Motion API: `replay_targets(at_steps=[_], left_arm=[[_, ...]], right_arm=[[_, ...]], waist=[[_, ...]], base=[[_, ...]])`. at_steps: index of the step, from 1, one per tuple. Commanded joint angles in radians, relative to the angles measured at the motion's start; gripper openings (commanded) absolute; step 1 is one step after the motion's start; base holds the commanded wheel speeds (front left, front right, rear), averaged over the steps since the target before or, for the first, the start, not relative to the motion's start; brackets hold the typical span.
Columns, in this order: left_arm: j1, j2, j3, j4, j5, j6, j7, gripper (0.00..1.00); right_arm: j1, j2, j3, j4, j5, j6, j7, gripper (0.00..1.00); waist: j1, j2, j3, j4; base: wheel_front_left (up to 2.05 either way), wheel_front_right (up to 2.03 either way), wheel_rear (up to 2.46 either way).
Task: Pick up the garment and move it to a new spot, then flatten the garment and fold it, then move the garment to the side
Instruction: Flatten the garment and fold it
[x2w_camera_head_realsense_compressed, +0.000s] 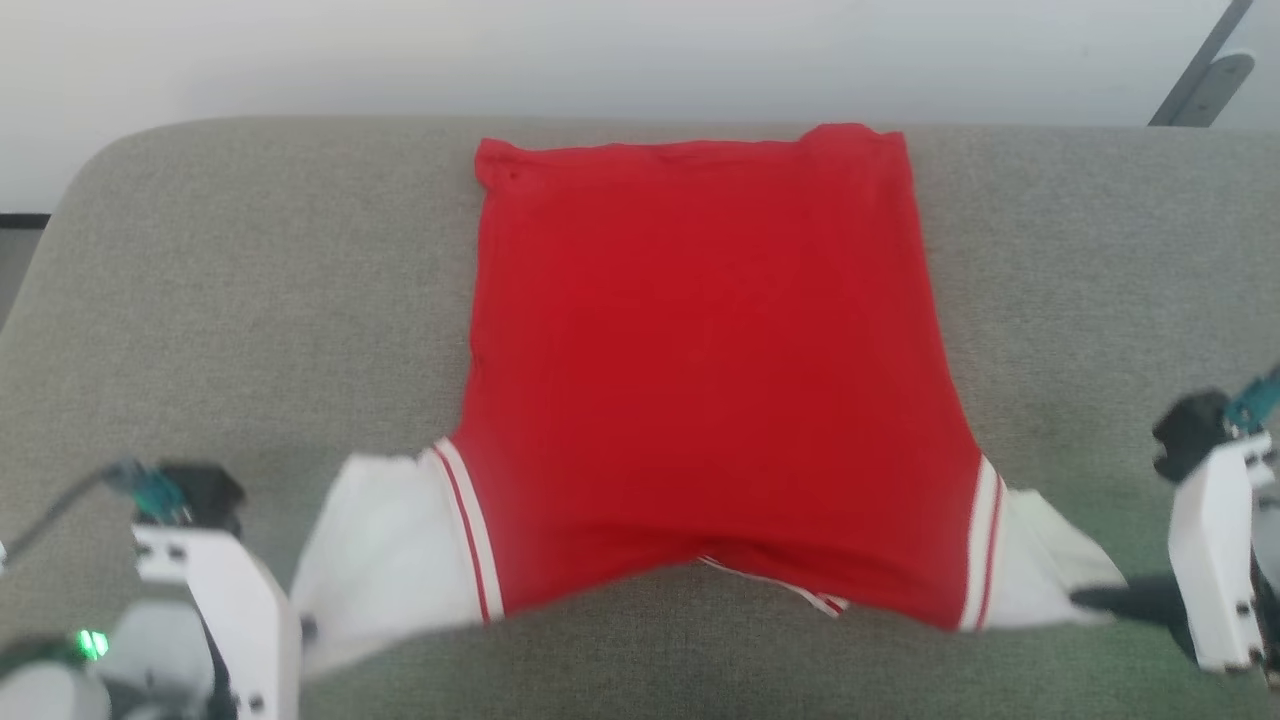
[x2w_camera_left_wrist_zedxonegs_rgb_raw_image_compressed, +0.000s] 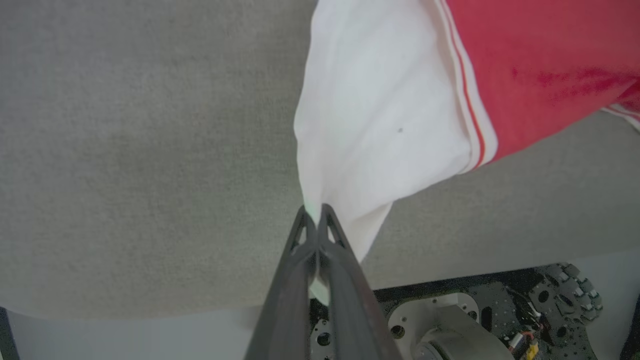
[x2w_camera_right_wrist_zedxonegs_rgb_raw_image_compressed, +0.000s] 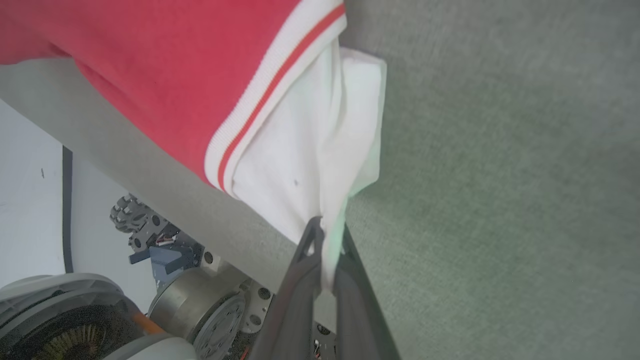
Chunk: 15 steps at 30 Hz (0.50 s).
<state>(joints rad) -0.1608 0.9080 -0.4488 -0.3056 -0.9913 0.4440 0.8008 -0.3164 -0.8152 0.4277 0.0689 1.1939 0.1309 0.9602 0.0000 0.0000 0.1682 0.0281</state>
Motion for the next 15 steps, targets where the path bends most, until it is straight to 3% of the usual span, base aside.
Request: replay_targets(at_steps=[1, 5, 11, 14, 15], left_arm=[[0.043, 0.006, -0.004, -0.025, -0.008, 0.02, 0.007, 0.0], [0.091, -0.016, -0.01, -0.047, -0.013, 0.03, -0.025, 0.0], [0.066, -0.079, -0.027, 0.015, -0.01, -0.025, -0.083, 0.0], [0.035, -0.107, -0.036, 0.049, 0.007, -0.055, -0.114, 0.0], [0.024, -0.118, -0.037, 0.056, 0.009, -0.065, -0.126, 0.0]], right_arm=[[0.049, 0.002, -0.023, -0.016, -0.007, 0.0, 0.022, 0.0], [0.125, 0.044, -0.09, -0.042, -0.071, 0.0, 0.014, 0.0], [0.162, 0.139, -0.128, -0.036, -0.237, 0.0, -0.041, 0.0], [0.154, 0.181, -0.145, -0.008, -0.304, -0.001, -0.053, 0.4], [0.147, 0.19, -0.159, -0.003, -0.326, -0.001, -0.059, 0.95]], waist=[[0.0, 0.0, 0.006, 0.004], [0.0, 0.0, 0.024, 0.013], [0.0, 0.0, 0.057, 0.026], [0.0, 0.0, 0.071, 0.03], [0.0, 0.0, 0.074, 0.031]], base=[[0.0, 0.0, 0.0], [0.0, 0.0, 0.0], [0.0, 0.0, 0.0], [0.0, 0.0, 0.0], [0.0, 0.0, 0.0]])
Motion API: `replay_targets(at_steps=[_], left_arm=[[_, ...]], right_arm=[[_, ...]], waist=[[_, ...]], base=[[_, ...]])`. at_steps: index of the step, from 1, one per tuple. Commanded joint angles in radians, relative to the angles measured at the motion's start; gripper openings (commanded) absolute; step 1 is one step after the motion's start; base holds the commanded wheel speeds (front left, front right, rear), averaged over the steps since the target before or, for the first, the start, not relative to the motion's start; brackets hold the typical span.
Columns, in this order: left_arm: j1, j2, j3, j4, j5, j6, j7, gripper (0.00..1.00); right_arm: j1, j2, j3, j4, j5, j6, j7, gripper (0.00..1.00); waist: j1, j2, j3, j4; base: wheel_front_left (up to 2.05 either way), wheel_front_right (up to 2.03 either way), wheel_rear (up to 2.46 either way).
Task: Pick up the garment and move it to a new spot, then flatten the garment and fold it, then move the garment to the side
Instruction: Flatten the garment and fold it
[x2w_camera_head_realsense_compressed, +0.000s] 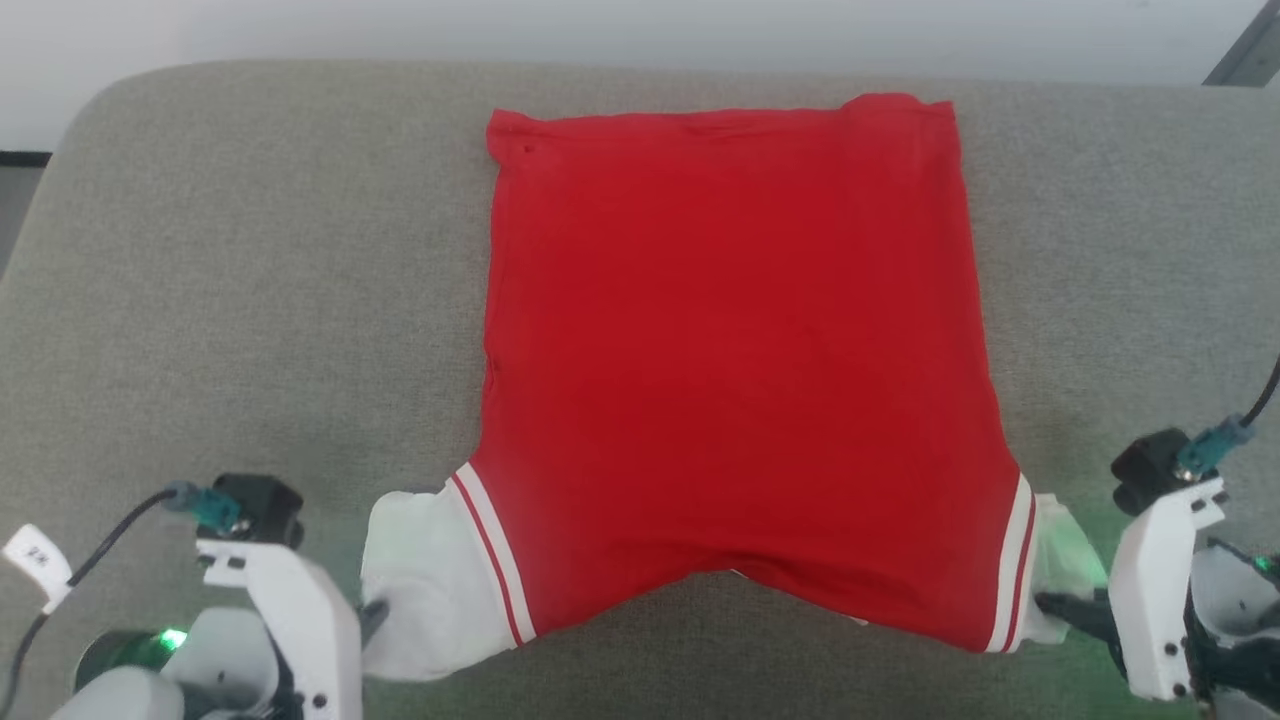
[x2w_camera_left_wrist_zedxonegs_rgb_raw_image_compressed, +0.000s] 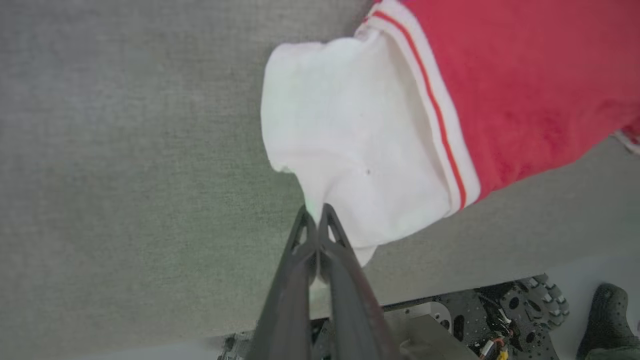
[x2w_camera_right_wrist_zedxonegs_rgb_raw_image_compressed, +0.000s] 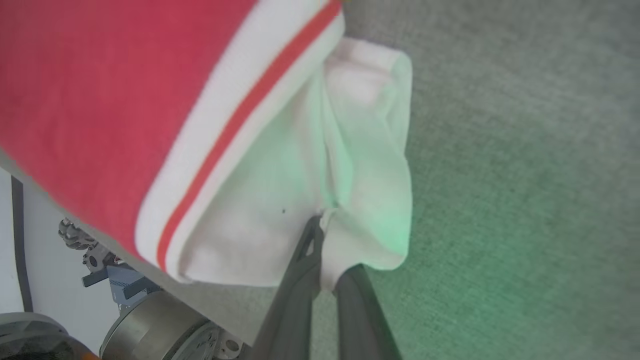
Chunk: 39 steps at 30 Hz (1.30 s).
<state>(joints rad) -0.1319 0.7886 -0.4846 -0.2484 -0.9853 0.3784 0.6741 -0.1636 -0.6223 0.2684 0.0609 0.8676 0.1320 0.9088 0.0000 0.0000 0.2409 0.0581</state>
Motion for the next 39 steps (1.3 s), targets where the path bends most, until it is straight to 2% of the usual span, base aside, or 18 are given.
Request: replay_targets(at_steps=[1, 4, 9, 14, 15, 22, 29, 33, 38, 39], left_arm=[[-0.016, -0.01, -0.001, 0.006, 0.006, -0.007, -0.01, 0.0], [-0.045, -0.044, -0.002, 0.029, 0.012, -0.033, -0.047, 0.0], [-0.064, -0.065, -0.007, 0.03, 0.021, -0.048, -0.07, 0.0], [-0.094, -0.083, -0.015, 0.027, 0.03, -0.067, -0.082, 0.0], [-0.113, -0.092, -0.02, 0.025, 0.04, -0.074, -0.085, 0.0], [-0.195, -0.139, -0.058, 0.044, 0.061, -0.114, -0.088, 0.0], [-0.264, -0.203, -0.108, 0.095, 0.077, -0.164, -0.094, 0.0], [-0.287, -0.227, -0.124, 0.127, 0.083, -0.185, -0.1, 0.0], [-0.296, -0.246, -0.13, 0.164, 0.073, -0.2, -0.11, 0.0], [-0.296, -0.246, -0.129, 0.17, 0.071, -0.201, -0.112, 0.0]], right_arm=[[-0.012, 0.009, -0.008, 0.001, -0.015, -0.002, -0.009, 1.0], [-0.046, 0.048, -0.094, -0.067, -0.053, -0.002, -0.027, 1.0], [-0.119, 0.095, -0.21, -0.145, -0.128, -0.002, -0.087, 1.0], [-0.271, 0.152, -0.263, -0.112, -0.228, -0.002, -0.168, 1.0], [-0.35, 0.16, -0.26, -0.059, -0.264, -0.002, -0.19, 1.0], [-0.625, 0.165, -0.22, 0.226, -0.355, -0.002, -0.251, 1.0], [-0.833, 0.155, -0.224, 0.553, -0.43, -0.002, -0.24, 1.0], [-0.908, 0.158, -0.235, 0.715, -0.471, -0.002, -0.193, 1.0], [-0.916, 0.19, -0.263, 0.929, -0.511, -0.002, -0.066, 1.0], [-0.917, 0.197, -0.259, 0.952, -0.516, -0.002, -0.046, 0.69]], waist=[[0.0, 0.0, 0.005, 0.003], [0.0, 0.0, 0.024, 0.008], [0.0, 0.0, 0.054, 0.019], [0.0, 0.0, 0.102, 0.038], [0.0, 0.0, 0.123, 0.051], [0.0, 0.0, 0.195, 0.123], [0.0, 0.0, 0.251, 0.208], [0.0, 0.0, 0.269, 0.241], [0.0, 0.0, 0.274, 0.259], [0.0, 0.0, 0.274, 0.259]], base=[[0.0, 0.0, 0.0], [0.0, 0.0, 0.0], [0.0, 0.0, 0.0], [0.0, 0.0, 0.0], [0.0, 0.0, 0.0], [0.0, 0.0, 0.0], [0.0, 0.0, 0.0], [0.0, 0.0, 0.0], [0.0, 0.0, 0.0], [0.0, 0.0, 0.0]])
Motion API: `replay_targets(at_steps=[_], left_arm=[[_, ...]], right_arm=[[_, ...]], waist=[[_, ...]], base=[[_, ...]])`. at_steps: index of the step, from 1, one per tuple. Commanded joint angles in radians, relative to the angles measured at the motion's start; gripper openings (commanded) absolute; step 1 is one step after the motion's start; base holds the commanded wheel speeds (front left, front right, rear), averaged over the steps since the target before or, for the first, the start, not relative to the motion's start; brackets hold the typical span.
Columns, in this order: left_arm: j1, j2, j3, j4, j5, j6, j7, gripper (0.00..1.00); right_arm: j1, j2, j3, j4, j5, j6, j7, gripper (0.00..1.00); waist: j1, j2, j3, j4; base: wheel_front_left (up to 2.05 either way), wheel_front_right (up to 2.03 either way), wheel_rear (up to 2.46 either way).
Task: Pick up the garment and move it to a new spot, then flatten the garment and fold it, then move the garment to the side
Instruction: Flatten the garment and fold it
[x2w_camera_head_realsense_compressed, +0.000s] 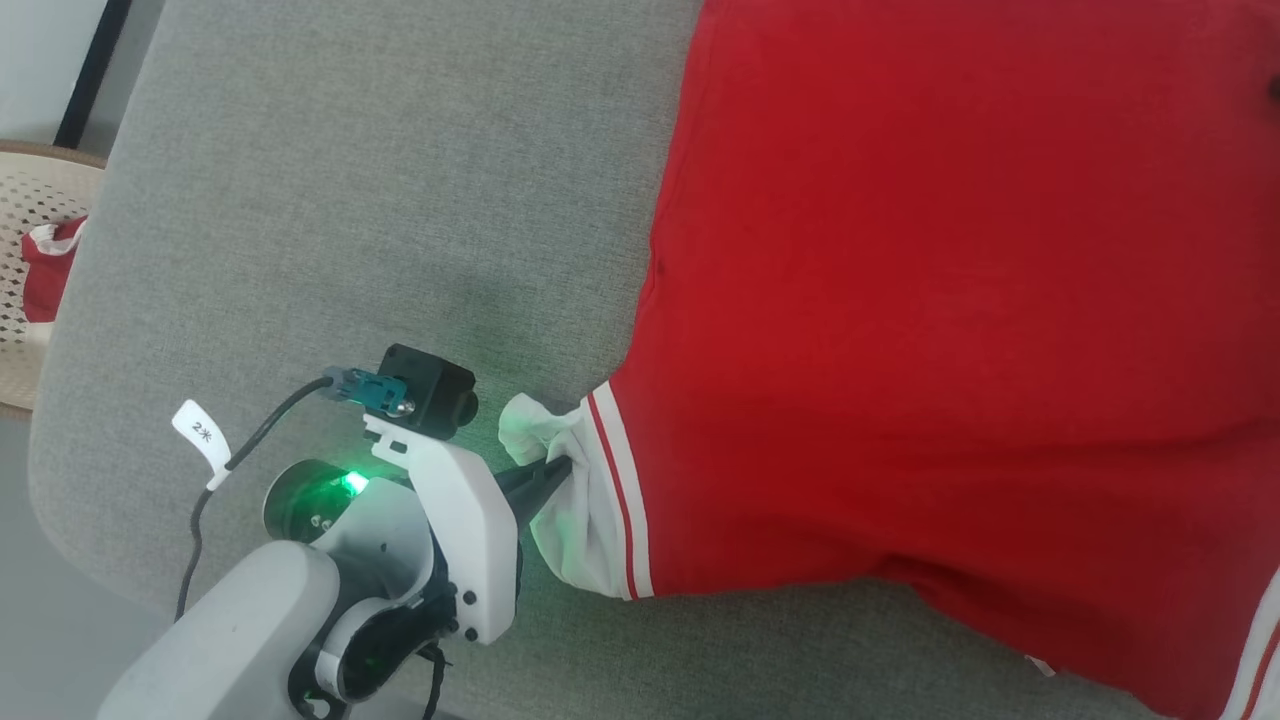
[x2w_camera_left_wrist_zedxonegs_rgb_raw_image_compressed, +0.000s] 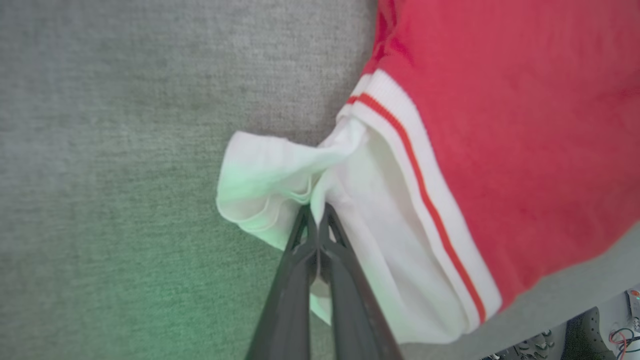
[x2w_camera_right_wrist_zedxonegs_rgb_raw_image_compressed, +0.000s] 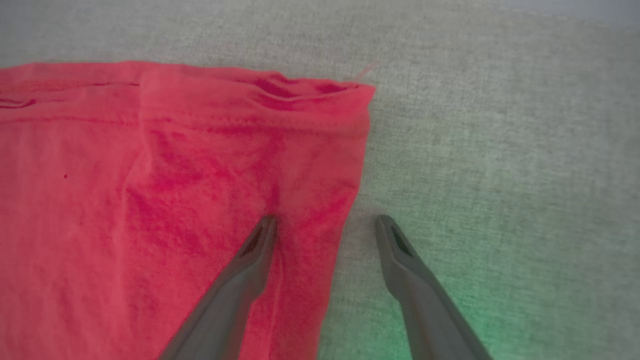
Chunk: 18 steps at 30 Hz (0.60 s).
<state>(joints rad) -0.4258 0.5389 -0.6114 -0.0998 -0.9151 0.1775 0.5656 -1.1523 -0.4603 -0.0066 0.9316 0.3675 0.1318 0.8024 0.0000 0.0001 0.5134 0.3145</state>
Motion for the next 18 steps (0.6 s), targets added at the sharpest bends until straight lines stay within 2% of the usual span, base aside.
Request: replay_targets(at_steps=[1, 2, 11, 18], left_arm=[[-0.003, 0.002, -0.001, 0.029, -0.001, -0.001, -0.004, 0.0], [-0.003, 0.002, 0.001, 0.036, -0.003, -0.001, -0.007, 0.0], [0.014, 0.025, 0.035, 0.063, -0.017, 0.003, -0.027, 0.0], [0.043, 0.079, 0.074, 0.043, -0.029, 0.027, -0.025, 0.0]], right_arm=[[0.068, 0.041, 0.024, 0.09, -0.017, -0.002, 0.063, 0.16], [0.063, 0.038, 0.03, 0.099, -0.023, -0.001, 0.071, 0.0], [0.047, 0.029, 0.104, 0.054, 0.014, -0.002, 0.06, 0.0], [0.11, 0.028, 0.23, -0.114, 0.164, -0.002, 0.104, 0.0]], waist=[[0.0, -0.0001, 0.002, 0.003], [0.0, -0.0001, 0.001, 0.001], [0.0, -0.0001, -0.041, -0.058], [0.0, -0.0001, -0.108, -0.15]], base=[[0.0, 0.0, 0.0], [0.0, 0.0, 0.0], [0.0, 0.0, 0.0], [0.0, 0.0, 0.0]])
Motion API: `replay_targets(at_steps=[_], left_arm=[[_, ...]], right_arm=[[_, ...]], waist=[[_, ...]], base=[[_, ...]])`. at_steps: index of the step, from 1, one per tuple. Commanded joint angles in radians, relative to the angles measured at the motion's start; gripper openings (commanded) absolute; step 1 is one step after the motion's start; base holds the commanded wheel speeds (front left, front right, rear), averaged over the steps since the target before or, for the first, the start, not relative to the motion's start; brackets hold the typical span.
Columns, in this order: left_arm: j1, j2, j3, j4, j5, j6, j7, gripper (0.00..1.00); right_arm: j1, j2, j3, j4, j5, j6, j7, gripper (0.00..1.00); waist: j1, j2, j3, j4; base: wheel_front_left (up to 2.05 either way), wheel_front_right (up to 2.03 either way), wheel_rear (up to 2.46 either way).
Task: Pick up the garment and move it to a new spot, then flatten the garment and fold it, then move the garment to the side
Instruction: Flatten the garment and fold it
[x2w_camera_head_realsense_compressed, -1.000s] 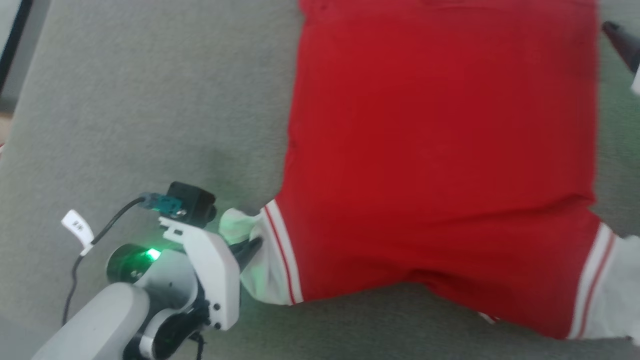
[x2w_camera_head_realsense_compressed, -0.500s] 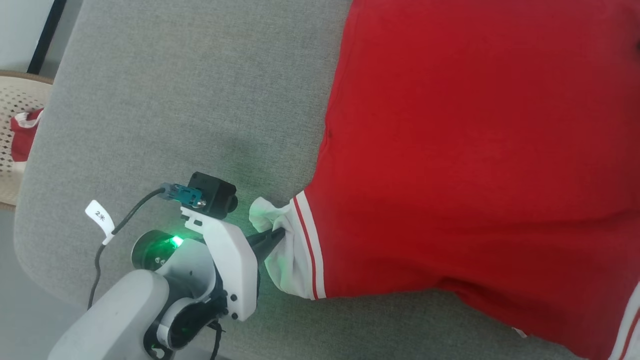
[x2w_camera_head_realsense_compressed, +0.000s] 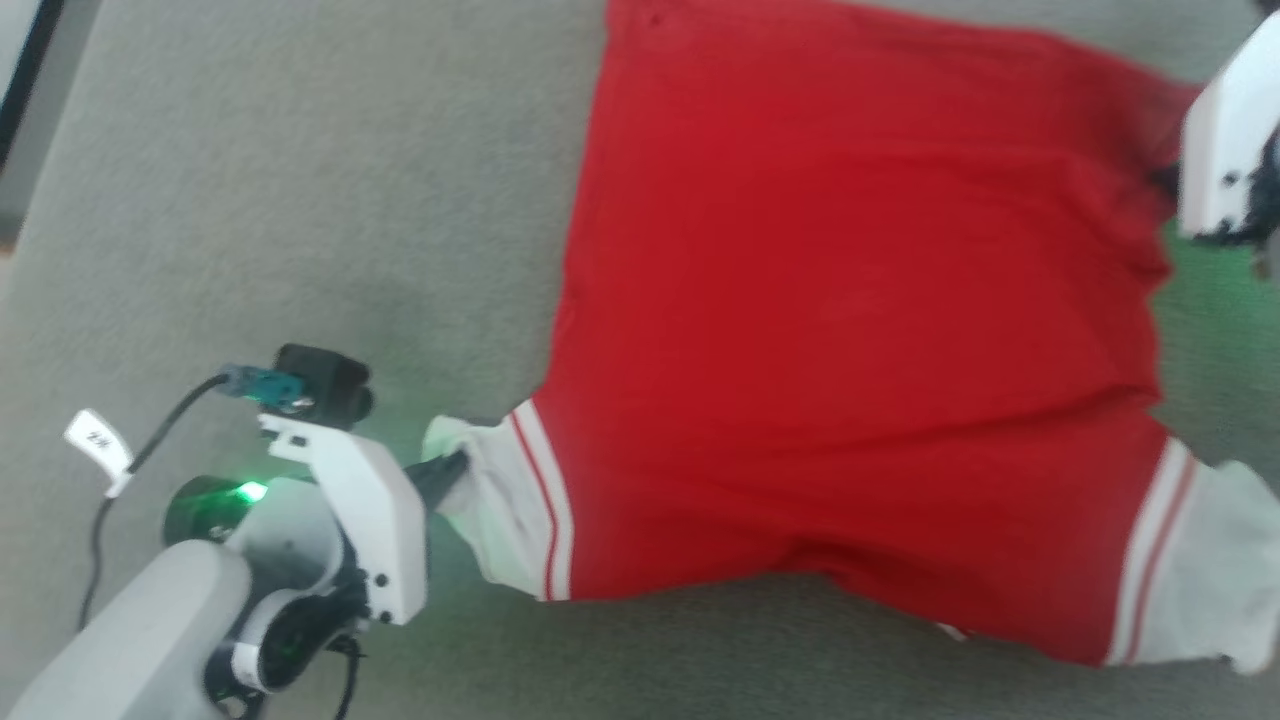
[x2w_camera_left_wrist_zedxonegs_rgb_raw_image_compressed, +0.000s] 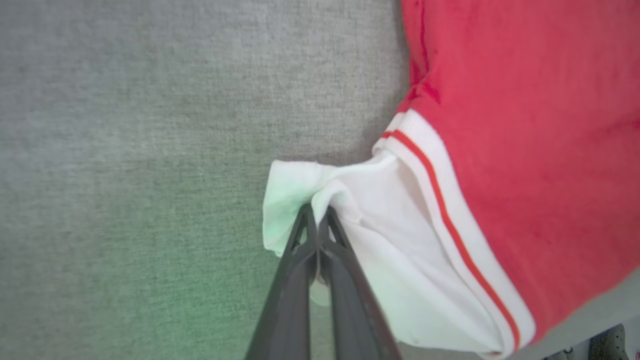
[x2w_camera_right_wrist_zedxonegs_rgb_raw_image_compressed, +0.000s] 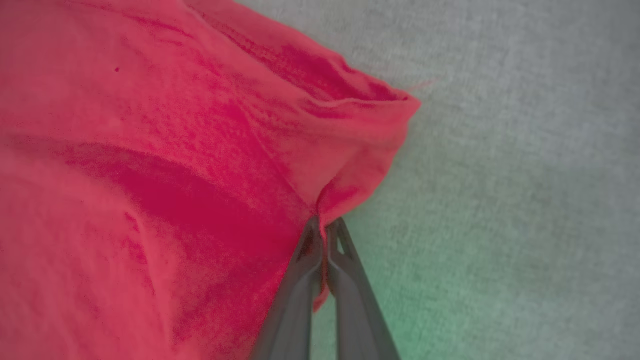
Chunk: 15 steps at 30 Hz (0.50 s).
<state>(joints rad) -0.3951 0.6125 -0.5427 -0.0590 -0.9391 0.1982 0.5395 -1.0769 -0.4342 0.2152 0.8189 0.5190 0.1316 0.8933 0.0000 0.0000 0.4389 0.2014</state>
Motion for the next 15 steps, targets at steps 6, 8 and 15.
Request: replay_targets(at_steps=[6, 8, 15], left_arm=[[0.059, 0.062, 0.044, -0.023, -0.021, 0.037, 0.005, 0.0], [0.075, 0.077, 0.053, -0.032, -0.027, 0.045, 0.004, 0.0], [0.132, 0.112, 0.081, -0.062, -0.04, 0.071, -0.004, 0.0]], right_arm=[[0.174, -0.044, 0.111, -0.241, 0.156, -0.002, 0.052, 0.0], [0.24, -0.062, 0.123, -0.324, 0.203, -0.002, 0.069, 0.0], [0.506, -0.107, 0.09, -0.595, 0.296, -0.002, 0.123, 0.0]], waist=[[0.0, 0.0, -0.086, -0.119], [0.0, 0.0, -0.101, -0.14], [0.0, 0.0, -0.136, -0.199]], base=[[0.0, 0.0, 0.0], [0.0, 0.0, 0.0], [0.0, 0.0, 0.0]])
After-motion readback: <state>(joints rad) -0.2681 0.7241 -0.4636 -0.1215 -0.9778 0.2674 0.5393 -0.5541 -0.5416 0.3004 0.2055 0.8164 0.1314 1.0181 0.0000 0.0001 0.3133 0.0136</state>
